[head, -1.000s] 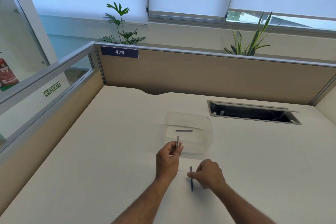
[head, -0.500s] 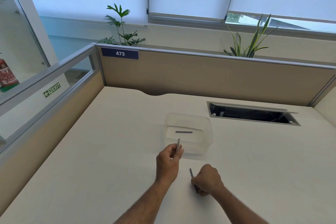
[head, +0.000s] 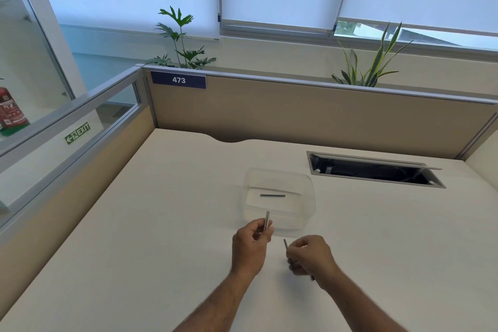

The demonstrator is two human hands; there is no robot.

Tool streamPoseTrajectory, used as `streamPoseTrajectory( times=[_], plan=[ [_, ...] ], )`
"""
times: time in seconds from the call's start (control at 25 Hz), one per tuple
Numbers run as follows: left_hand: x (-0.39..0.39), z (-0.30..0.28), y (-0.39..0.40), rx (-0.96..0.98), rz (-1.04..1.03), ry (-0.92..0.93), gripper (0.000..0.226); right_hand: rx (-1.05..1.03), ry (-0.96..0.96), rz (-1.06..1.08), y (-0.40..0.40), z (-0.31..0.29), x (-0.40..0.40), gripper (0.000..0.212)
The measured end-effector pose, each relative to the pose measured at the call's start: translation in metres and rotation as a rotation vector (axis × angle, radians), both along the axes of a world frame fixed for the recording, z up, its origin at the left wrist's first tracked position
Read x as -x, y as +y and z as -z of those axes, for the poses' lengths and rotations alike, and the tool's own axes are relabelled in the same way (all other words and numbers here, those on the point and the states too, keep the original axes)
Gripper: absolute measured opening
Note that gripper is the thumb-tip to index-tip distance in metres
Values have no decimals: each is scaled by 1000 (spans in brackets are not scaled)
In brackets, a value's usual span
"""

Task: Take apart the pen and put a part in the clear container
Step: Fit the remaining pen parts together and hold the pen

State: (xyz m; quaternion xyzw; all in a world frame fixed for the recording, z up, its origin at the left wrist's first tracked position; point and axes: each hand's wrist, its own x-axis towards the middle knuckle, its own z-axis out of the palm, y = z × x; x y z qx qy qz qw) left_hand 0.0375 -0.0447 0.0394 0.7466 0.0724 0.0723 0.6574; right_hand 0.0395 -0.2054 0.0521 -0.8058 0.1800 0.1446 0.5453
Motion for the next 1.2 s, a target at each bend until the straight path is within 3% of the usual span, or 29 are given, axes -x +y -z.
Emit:
streamPoseTrajectory(
  times=[0.16,0.44,0.6,0.76,1.2],
  plan=[
    [-1,0,-1,-6,11,-11,23,-264,-86,51,-3,-16,-7,17],
    [-1,-1,-7,-18,42,-42,32,-488,-437,144,7,-54,-14,11],
    [-1,-1,-11,-42,65,-50,36,-452,-538,108,16,-61,-13,11],
    [0,0,-13,-53,67,-56,20,-422,-543,74,21,-60,-12,12],
    [0,-1,-12,-71,64,-90,22,-356,-570,32,19,-57,-17,13]
  ],
)
